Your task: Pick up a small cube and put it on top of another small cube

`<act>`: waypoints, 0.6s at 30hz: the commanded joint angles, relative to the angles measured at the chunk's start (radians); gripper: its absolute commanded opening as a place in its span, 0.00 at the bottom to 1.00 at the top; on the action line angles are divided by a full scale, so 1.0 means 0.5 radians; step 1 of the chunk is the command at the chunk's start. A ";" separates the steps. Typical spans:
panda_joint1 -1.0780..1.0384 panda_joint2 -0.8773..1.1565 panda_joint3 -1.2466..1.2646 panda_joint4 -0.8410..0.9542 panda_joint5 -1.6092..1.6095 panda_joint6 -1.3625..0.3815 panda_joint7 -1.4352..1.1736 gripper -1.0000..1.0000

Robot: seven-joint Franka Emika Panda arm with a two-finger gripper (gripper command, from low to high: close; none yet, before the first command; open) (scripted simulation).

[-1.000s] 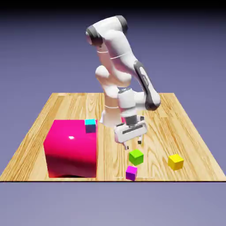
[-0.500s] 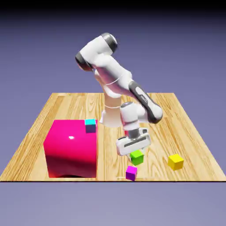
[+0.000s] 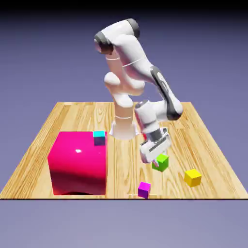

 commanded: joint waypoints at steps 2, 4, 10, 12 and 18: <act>0.111 0.016 -0.088 0.102 -0.138 -0.168 -0.174 0.00; 0.222 0.031 -0.175 0.205 -0.276 -0.335 -0.348 0.00; 0.555 0.079 -0.438 0.512 -0.691 -0.834 -0.870 0.00; 0.666 0.094 -0.526 0.614 -0.829 -1.000 -1.044 0.00; 0.999 0.142 -0.789 0.921 -1.244 -1.499 -1.566 0.00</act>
